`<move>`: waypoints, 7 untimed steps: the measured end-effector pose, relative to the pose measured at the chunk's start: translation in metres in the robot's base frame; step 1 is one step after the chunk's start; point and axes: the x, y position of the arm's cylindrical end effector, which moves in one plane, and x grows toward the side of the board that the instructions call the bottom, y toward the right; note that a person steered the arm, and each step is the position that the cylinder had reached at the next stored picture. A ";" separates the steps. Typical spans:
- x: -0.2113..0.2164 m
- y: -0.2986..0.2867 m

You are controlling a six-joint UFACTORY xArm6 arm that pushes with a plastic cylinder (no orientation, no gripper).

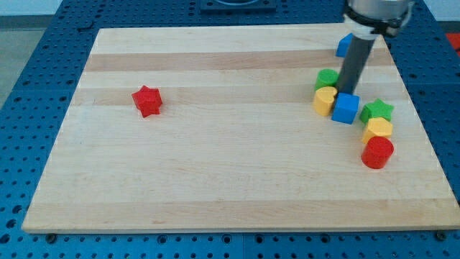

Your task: Move the green circle to the center

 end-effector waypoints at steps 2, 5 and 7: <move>-0.001 0.037; -0.021 0.003; -0.032 0.027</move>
